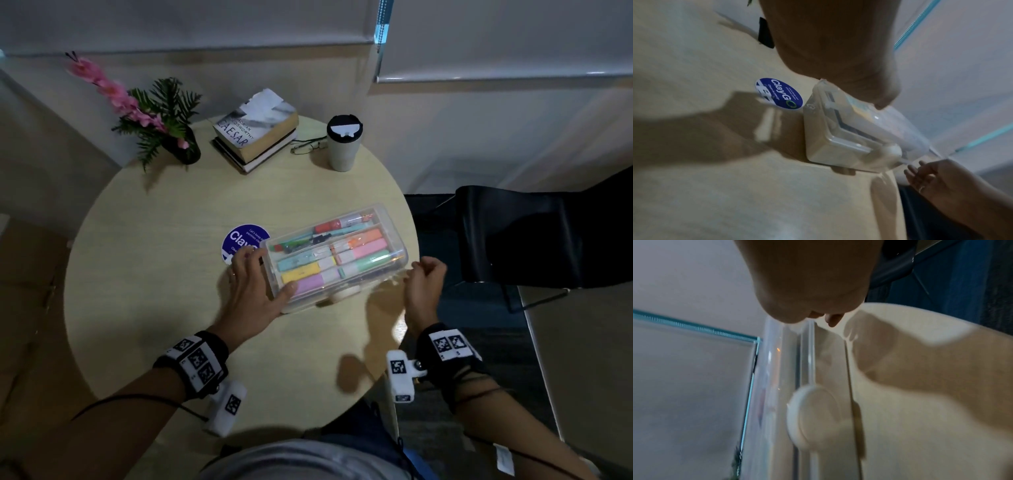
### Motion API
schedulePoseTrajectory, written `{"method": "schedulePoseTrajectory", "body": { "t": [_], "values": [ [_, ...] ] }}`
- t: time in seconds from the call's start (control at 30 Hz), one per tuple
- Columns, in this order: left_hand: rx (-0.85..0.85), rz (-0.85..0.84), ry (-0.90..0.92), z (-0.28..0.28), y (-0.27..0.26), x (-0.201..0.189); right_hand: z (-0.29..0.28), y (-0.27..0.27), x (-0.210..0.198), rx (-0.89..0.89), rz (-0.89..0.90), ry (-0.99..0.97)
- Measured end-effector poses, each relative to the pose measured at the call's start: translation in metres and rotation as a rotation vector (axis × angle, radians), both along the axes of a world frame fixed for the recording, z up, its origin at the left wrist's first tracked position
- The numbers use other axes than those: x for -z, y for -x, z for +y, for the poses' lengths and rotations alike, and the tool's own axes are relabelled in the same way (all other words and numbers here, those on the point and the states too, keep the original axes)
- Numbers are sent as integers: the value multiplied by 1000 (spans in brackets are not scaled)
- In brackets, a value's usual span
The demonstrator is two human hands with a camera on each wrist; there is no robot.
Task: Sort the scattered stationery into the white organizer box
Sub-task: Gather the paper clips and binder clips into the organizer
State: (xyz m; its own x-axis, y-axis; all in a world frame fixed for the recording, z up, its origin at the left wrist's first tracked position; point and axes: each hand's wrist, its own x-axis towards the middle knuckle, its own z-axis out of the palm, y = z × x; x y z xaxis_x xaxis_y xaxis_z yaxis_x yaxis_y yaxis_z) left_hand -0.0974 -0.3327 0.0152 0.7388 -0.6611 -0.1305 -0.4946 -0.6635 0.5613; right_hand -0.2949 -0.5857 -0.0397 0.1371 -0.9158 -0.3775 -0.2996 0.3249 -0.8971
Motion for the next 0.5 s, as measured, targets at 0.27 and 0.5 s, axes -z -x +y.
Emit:
{"method": "schedulePoseTrajectory", "body": {
  "t": [0.27, 0.5],
  "values": [
    [-132, 818, 289, -13, -1, -10, -36, -38, -62, -636, -10, -39],
    [-353, 722, 451, -14, -21, -7, -35, -74, -55, -656, -65, -36]
  ]
}}
